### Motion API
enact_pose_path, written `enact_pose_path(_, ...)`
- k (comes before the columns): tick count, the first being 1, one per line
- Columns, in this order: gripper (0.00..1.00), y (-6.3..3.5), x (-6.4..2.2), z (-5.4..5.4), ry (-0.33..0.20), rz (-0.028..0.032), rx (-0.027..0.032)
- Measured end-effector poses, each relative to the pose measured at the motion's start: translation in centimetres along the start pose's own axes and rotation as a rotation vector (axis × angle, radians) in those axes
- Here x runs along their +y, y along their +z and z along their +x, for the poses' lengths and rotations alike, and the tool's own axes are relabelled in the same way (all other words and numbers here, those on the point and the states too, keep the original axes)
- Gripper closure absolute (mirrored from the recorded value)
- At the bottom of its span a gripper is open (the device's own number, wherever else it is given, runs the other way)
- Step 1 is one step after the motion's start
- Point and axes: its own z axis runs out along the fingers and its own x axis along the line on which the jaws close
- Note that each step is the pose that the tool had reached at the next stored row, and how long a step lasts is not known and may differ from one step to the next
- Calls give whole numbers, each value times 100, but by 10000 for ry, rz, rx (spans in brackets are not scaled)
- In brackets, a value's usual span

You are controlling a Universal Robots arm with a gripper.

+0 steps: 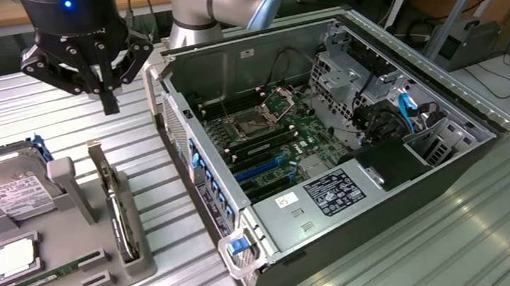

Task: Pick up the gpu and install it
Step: 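Reach for the gpu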

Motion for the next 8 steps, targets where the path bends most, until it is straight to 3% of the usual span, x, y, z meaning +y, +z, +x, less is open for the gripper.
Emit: enact_pose_path(8, 89, 7, -11, 136, 2, 3, 31)
